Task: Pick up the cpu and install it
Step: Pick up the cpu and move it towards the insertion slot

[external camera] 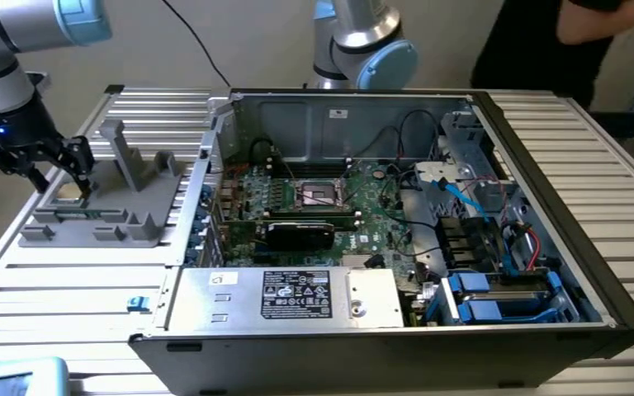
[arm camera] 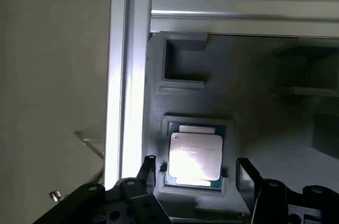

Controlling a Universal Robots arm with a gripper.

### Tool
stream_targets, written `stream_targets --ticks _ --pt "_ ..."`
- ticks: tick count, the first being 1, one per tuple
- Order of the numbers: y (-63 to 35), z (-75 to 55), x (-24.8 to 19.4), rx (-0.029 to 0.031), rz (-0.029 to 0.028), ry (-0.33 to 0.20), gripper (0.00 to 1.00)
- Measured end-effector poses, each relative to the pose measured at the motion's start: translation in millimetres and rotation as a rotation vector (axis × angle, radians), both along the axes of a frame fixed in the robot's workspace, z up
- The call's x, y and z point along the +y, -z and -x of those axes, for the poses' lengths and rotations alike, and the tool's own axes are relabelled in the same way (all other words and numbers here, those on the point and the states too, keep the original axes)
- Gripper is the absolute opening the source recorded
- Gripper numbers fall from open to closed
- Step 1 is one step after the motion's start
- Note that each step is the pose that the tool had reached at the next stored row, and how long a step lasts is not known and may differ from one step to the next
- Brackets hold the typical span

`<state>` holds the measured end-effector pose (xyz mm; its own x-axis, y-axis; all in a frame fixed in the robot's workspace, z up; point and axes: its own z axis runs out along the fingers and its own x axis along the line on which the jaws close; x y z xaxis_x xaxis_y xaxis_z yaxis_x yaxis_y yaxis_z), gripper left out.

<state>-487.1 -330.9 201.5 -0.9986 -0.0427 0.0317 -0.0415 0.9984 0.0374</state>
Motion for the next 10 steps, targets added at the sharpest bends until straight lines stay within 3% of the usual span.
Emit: stream_targets --ticks 3,5,6,10 --pt "1.5 -0.7 -0.1 0.0052 -0.0004 0.0 0.72" --pt "2.1 -1.4 -0.1 0.0056 -0.0006 0.0 0.74" --pt "2.3 -2.0 -0.1 0.0057 -0.0006 0.0 0.8" --pt "5.7 -5.4 0.0 0.0059 -0.0007 0.0 0.8"
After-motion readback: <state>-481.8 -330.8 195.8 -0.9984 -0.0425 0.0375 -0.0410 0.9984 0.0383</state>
